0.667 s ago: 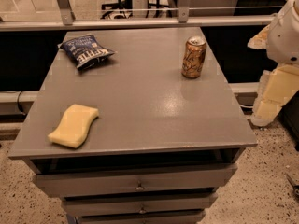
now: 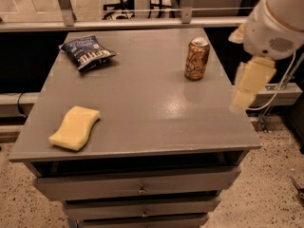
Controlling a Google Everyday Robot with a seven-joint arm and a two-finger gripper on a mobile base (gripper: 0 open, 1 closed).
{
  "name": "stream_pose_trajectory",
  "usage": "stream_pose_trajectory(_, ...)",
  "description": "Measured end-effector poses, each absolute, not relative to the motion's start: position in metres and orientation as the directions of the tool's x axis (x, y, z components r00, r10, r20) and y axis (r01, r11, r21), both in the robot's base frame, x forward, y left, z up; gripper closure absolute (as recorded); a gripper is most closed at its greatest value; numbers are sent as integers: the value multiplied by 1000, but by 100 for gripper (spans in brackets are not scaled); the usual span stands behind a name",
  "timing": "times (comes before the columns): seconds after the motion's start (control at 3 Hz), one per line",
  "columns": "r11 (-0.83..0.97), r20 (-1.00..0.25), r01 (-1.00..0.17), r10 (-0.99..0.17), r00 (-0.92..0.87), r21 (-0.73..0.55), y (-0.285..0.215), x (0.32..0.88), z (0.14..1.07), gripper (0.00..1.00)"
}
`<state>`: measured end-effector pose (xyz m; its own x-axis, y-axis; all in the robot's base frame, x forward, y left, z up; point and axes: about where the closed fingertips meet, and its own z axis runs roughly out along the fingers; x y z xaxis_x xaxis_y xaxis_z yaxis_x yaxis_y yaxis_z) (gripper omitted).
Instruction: Move blue chip bag near sponge
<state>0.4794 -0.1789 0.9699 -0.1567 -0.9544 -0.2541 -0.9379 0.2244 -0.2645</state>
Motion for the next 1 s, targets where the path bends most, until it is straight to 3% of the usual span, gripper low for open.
stream_pose_trajectory(0.67,136,-369,-932,-930,-3,-335,-86,554,974,0)
stream_pose_trajectory(1.0,136,-368,-932,-930,-3,-335,-86,554,974,0)
